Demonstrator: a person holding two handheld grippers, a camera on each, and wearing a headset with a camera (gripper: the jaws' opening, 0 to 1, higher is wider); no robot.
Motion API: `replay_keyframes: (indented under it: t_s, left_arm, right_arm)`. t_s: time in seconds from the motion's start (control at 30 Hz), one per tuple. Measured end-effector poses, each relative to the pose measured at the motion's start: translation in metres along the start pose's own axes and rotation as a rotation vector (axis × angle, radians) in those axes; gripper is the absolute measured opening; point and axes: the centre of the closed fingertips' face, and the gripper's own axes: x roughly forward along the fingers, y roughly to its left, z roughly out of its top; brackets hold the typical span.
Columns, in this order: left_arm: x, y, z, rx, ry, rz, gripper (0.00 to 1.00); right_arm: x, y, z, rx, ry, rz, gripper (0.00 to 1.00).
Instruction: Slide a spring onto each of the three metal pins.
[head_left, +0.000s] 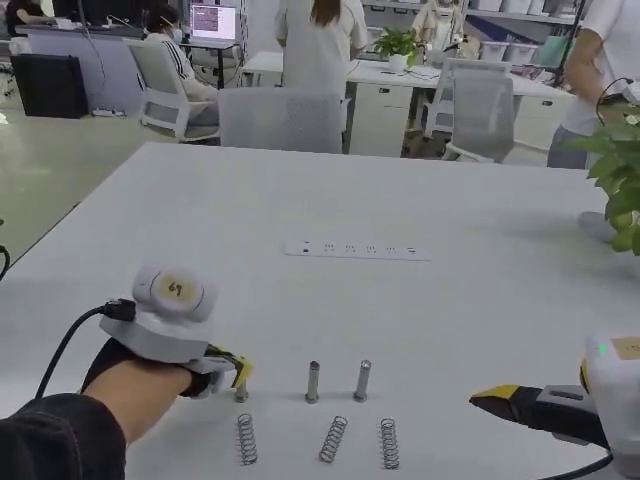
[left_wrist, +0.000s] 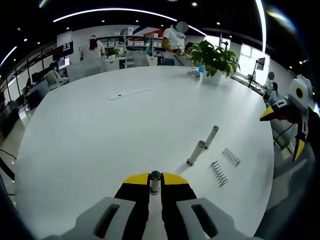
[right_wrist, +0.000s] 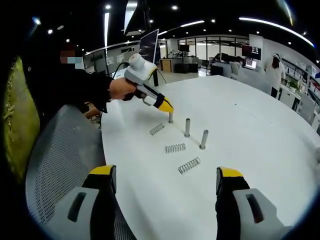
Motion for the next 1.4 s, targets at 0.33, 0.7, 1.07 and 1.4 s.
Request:
replay_keyframes:
  t_s: [0.33, 0.7, 1.07, 1.4]
  left_arm:
    - [0.0001, -0.0006, -0.0017, -0.004, 0.001, -0.006, 0.02]
    - [-0.0005, -0.0025, 0.0007, -0.022, -0.01, -0.015, 0.09]
    - [-0.002, -0.0038, 0.0042, -0.048, -0.029, -0.012, 0.21]
    - [-0.0028, -0.0039, 0.0008, -0.062, -0.028, 0.005, 0.32]
  right_arm:
    - [0.0005, 0.0001, 0.0006, 0.0, 0.0, 0.002, 0.81]
    - [0.0014, 0.0002, 0.0008, 0.0, 0.001, 0.003, 0.81]
    - [0.0014, 0.0, 0.002, -0.003, -0.001, 0.003, 0.81]
    - [0.0015, -0.0005, 0.0024, -0.004, -0.003, 0.003, 0.81]
